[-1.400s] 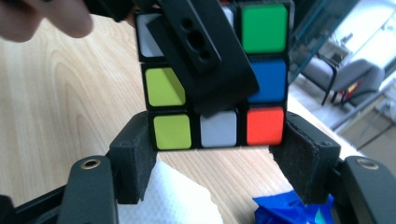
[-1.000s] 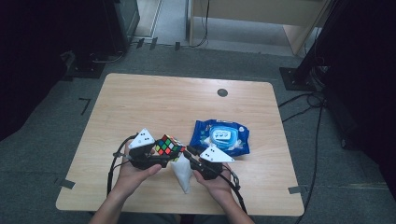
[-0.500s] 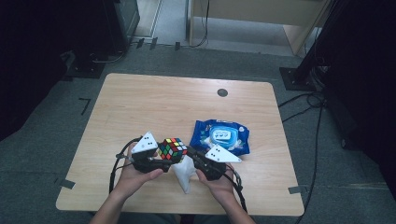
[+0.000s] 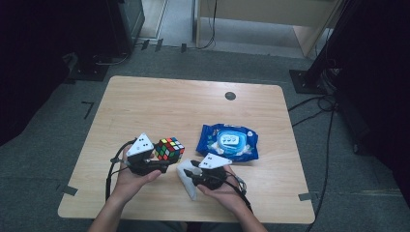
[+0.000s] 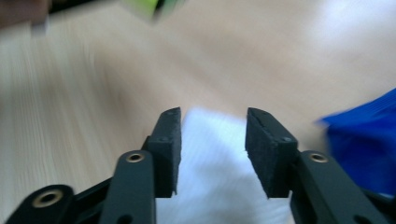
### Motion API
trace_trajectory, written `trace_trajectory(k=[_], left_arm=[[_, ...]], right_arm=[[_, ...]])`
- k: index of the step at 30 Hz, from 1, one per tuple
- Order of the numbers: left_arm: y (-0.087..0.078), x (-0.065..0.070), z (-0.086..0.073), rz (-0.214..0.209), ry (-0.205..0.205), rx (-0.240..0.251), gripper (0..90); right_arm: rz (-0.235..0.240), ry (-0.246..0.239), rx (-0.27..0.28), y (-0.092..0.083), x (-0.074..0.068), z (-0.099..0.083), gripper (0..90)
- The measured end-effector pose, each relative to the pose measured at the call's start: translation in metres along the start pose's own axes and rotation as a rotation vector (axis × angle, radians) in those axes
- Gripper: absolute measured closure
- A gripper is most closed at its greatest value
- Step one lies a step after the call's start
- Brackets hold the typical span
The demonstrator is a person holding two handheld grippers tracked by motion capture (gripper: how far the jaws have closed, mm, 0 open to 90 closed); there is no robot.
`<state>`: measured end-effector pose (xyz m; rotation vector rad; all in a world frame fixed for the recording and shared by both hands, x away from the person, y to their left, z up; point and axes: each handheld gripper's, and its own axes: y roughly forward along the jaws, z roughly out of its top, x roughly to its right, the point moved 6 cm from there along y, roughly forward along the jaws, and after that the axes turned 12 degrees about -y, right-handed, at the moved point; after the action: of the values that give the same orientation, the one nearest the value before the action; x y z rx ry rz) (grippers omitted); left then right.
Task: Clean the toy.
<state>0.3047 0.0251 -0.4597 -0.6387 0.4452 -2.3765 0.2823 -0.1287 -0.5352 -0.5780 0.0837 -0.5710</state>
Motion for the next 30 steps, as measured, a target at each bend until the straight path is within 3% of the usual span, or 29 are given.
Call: trace_trajectory(k=[4,9,12,15,18,21,27,30], left_arm=[[0.002,-0.001,-0.003,0.010,0.013,-0.007,34.0],[0.002,-0.002,-0.004,0.014,0.020,-0.009,34.0],[0.001,-0.001,-0.003,0.012,0.021,-0.004,34.0],[0.001,-0.001,-0.004,0.013,0.023,-0.006,34.0],[0.001,-0.002,-0.005,0.014,0.025,-0.008,34.0],[0.004,-0.002,-0.008,0.014,0.034,-0.010,34.0],[0.013,0.004,-0.015,0.003,0.071,-0.037,34.0],[0.018,0.012,-0.019,-0.011,0.098,-0.049,34.0]], right_arm=[[0.016,-0.039,-0.073,0.012,-0.007,-0.011,52.5],[0.008,-0.022,-0.117,0.016,-0.006,-0.018,55.6],[-0.013,-0.045,-0.122,0.016,-0.005,-0.018,63.3],[-0.039,-0.026,-0.125,0.014,-0.001,-0.019,79.1],[-0.074,-0.009,-0.123,0.011,0.004,-0.019,84.4],[-0.112,0.022,-0.054,-0.005,0.011,-0.007,85.4],[-0.206,0.061,0.172,-0.056,0.024,0.039,85.5],[-0.182,0.090,0.293,-0.077,0.019,0.059,85.5]])
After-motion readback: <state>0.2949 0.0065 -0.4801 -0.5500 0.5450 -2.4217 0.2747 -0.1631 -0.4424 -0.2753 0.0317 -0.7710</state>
